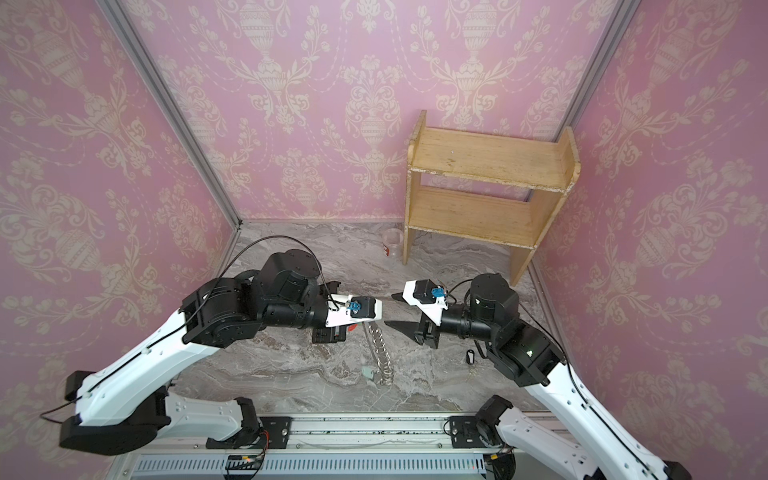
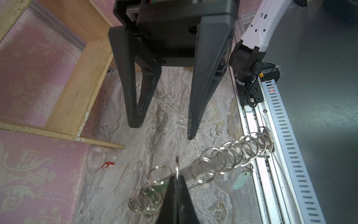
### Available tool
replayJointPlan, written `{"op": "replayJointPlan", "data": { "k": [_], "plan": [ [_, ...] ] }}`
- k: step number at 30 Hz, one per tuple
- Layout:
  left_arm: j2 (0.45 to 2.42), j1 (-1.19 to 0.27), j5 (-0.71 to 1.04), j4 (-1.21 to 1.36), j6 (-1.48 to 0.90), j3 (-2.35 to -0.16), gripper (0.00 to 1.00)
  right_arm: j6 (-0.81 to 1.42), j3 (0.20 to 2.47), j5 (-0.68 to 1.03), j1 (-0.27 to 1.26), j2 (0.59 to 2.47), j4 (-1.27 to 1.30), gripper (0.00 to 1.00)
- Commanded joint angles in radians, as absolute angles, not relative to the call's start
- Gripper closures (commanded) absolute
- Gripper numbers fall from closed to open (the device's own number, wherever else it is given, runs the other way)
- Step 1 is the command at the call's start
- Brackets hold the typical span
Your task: Put the keys on the keyring
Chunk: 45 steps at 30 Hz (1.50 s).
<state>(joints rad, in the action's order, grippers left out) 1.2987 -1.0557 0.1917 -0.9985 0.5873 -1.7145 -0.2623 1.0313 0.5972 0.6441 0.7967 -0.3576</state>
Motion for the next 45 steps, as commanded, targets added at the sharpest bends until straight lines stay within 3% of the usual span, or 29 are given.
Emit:
{"op": "replayJointPlan", "data": {
  "k": [1,7,15,22,28,37,38,42,45],
  "plan": [
    [1.313,-1.07,0.16,-1.006,0.618,-1.75,1.0,-0.266,1.061,0.645,0.659,0.819,-0.349,0.47],
    [1.324,-1.079,0.152,-1.003,0.618,-1.751,1.0,-0.264,1.051,0.645,0.685,0.83,-0.309,0.54],
    [1.333,-1.086,0.153,-1.003,0.617,-1.765,1.0,-0.286,1.06,0.628,0.713,0.851,-0.338,0.72],
    [1.34,-1.089,0.156,-1.01,0.615,-1.777,1.0,-0.299,1.065,0.614,0.722,0.863,-0.347,0.8],
    [1.339,-1.091,0.153,-1.009,0.614,-1.781,1.0,-0.306,1.069,0.612,0.727,0.864,-0.358,1.0],
    [1.32,-1.091,0.138,-0.959,0.579,-1.734,1.0,-0.222,0.99,0.611,0.723,0.796,-0.199,1.0],
    [1.307,-1.091,0.133,-0.935,0.566,-1.714,0.99,-0.209,0.981,0.605,0.723,0.787,-0.177,1.0],
    [1.223,-1.09,0.111,-0.793,0.493,-1.596,0.66,-0.162,0.936,0.582,0.715,0.746,-0.083,1.0],
    [1.156,-1.086,0.119,-0.681,0.431,-1.503,0.57,-0.128,0.913,0.579,0.704,0.724,-0.022,1.0]
  ]
}}
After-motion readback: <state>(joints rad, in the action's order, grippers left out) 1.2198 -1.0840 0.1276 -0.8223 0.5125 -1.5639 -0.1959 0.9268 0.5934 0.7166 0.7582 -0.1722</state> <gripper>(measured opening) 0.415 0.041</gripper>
